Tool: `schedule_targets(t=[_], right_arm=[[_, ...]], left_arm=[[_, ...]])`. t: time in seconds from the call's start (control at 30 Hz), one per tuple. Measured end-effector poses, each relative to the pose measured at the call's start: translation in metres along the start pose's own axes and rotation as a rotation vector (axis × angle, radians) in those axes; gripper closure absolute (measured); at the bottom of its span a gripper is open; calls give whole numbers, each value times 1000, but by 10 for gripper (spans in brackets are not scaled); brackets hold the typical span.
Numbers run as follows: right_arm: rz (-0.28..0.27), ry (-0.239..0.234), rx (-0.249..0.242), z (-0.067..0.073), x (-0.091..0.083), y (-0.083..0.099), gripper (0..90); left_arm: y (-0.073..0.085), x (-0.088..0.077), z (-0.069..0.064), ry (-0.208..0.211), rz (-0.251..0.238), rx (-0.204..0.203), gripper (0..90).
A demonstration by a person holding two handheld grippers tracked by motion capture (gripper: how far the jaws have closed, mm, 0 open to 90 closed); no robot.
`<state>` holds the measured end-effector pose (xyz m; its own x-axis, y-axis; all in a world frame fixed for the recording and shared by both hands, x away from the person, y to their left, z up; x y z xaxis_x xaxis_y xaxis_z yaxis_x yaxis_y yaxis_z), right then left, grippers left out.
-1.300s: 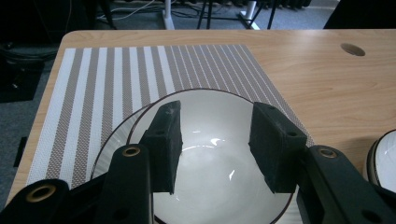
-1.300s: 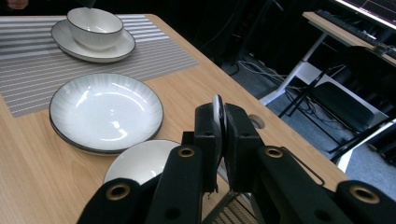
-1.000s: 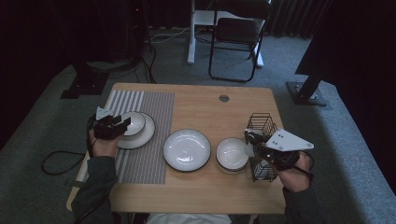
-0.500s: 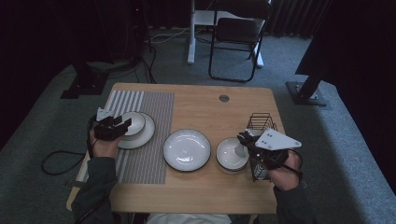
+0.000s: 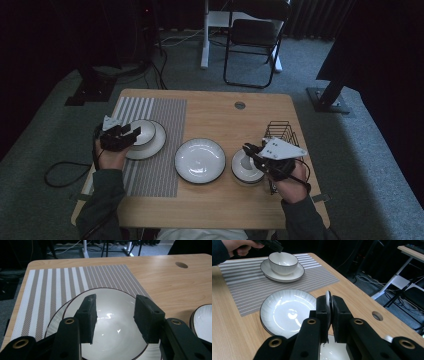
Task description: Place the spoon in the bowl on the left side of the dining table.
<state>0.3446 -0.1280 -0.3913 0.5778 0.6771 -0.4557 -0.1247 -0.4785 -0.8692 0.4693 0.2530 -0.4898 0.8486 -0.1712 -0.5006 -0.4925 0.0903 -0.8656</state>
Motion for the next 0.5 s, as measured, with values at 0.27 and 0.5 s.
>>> schedule_targets(t=[0.27, 0.5], right_arm=[[-5, -13, 14, 8, 15, -4, 849], [-9, -26, 15, 13, 28, -9, 849]], left_arm=[[1, -1, -1, 6, -6, -3, 534], [0, -4, 0, 13, -13, -7, 535]])
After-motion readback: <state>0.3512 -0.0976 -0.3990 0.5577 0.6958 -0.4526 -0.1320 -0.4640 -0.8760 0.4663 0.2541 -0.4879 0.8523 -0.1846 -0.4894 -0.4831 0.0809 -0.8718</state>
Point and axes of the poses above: each handheld gripper's, and its own axes: x roughly forward along the jaws, y roughly out of its underside, z roughly to its left, the point moved 10 cm from there along x, roughly forward along the jaws, and after that the axes turned 8 degrees about -y, right-handed, at the moved point
